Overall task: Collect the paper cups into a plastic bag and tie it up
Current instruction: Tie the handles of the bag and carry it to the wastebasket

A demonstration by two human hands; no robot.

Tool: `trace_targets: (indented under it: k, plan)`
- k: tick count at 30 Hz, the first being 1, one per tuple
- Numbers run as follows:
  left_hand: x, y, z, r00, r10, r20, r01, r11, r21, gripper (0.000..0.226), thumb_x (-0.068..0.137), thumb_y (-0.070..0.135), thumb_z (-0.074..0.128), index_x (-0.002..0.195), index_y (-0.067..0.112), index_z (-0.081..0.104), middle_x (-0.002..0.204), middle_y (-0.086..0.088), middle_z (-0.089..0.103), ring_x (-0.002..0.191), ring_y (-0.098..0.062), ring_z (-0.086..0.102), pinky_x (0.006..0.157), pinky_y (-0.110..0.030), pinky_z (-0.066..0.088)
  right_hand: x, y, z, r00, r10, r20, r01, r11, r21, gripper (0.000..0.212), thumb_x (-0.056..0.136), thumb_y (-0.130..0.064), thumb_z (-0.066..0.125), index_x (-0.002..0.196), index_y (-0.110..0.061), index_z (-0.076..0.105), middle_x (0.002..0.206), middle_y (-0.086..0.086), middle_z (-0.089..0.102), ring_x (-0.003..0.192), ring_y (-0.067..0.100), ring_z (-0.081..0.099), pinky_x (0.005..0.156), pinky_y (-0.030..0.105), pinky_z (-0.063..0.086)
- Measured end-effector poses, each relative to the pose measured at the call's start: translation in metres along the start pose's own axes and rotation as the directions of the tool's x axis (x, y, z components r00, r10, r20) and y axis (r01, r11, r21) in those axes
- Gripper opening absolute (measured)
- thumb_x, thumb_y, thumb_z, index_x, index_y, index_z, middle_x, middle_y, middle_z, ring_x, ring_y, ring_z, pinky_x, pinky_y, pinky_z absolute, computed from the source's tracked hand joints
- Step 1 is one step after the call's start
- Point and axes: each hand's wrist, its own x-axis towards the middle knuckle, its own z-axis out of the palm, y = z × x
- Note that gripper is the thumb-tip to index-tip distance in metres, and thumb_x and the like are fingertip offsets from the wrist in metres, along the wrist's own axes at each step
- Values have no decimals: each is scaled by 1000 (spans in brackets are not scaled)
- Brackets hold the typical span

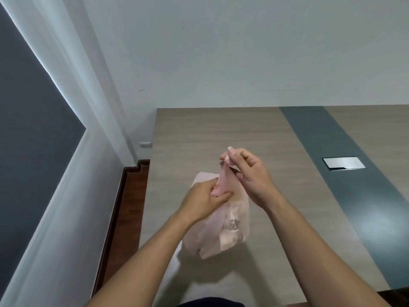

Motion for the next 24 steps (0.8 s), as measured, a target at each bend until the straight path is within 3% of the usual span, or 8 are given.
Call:
trace_targets:
  k: [3, 7, 9, 12, 14, 18, 22, 24]
  plan:
    - [2, -8, 5, 997, -32, -66, 21, 987, -160, 51, 109, 48, 67, 78, 7, 63, 66, 2, 60, 62, -16, 50, 63, -36, 38, -4, -4, -8, 997, -80, 18, 82, 977, -195, 22, 108, -30, 68, 101, -11, 77, 123, 6, 80, 121, 22, 73, 111, 41, 56]
    - [-3, -8, -3, 1000, -18, 15, 21, 981, -193, 50, 110, 49, 64, 87, 4, 72, 77, -11, 72, 67, -12, 57, 65, -34, 42, -12, 8, -32, 999, -43, 12, 45, 954, -297, 54, 91, -56, 83, 134, -29, 64, 143, -10, 68, 141, 10, 59, 123, 49, 46]
    - [-8, -3, -7, 997, 8, 74, 7, 981, -192, 42, 113, 41, 64, 93, 7, 78, 73, 1, 73, 65, -4, 59, 63, -25, 44, -20, 17, -36, 990, 40, 132, 30, 870, -491, 62, 93, -58, 80, 147, -38, 56, 151, -29, 56, 148, -7, 47, 128, 42, 37]
    - [-16, 7, -6, 985, 30, 170, 9, 974, -225, 32, 113, 33, 64, 90, 24, 84, 74, 14, 76, 66, 2, 62, 64, -19, 48, -27, 25, -25, 953, 117, 279, 91, 770, -632, 34, 109, -54, 59, 135, -38, 73, 156, -35, 51, 152, -7, 41, 127, 33, 34]
    - [-20, 9, -3, 982, 26, 186, 21, 969, -248, 34, 112, 41, 66, 85, 25, 79, 72, 17, 71, 63, -2, 60, 62, -28, 46, -30, 31, -18, 959, 113, 259, 59, 817, -573, 38, 117, -45, 46, 127, -33, 81, 152, -28, 60, 147, -7, 49, 122, 25, 37]
    - [-28, -2, -15, 990, -88, 111, 133, 844, -519, 43, 101, 51, 80, 138, 29, 78, 124, 9, 84, 105, -13, 83, 85, -31, 67, -29, 41, -20, 987, 162, 0, -160, 978, -132, 51, 119, -40, 39, 116, -6, 77, 143, -5, 75, 130, 7, 71, 107, 27, 53]
    - [-29, -32, -27, 967, -254, 23, 194, 675, -712, 43, 110, 53, 61, 119, 19, 85, 68, 14, 58, 62, -5, 55, 63, -21, 44, -23, 47, -34, 944, 236, -230, -155, 934, 322, 40, 117, -38, 44, 89, -14, 61, 101, 17, 82, 102, 34, 77, 97, 43, 58]
    - [-27, -40, -31, 930, -363, -54, 127, 458, -880, 56, 112, 54, 51, 105, 5, 78, 66, 8, 50, 68, -10, 45, 68, -25, 40, -22, 49, -40, 928, 253, -274, -139, 916, 375, 42, 116, -40, 47, 84, -17, 59, 71, 7, 63, 92, 34, 67, 98, 43, 53]
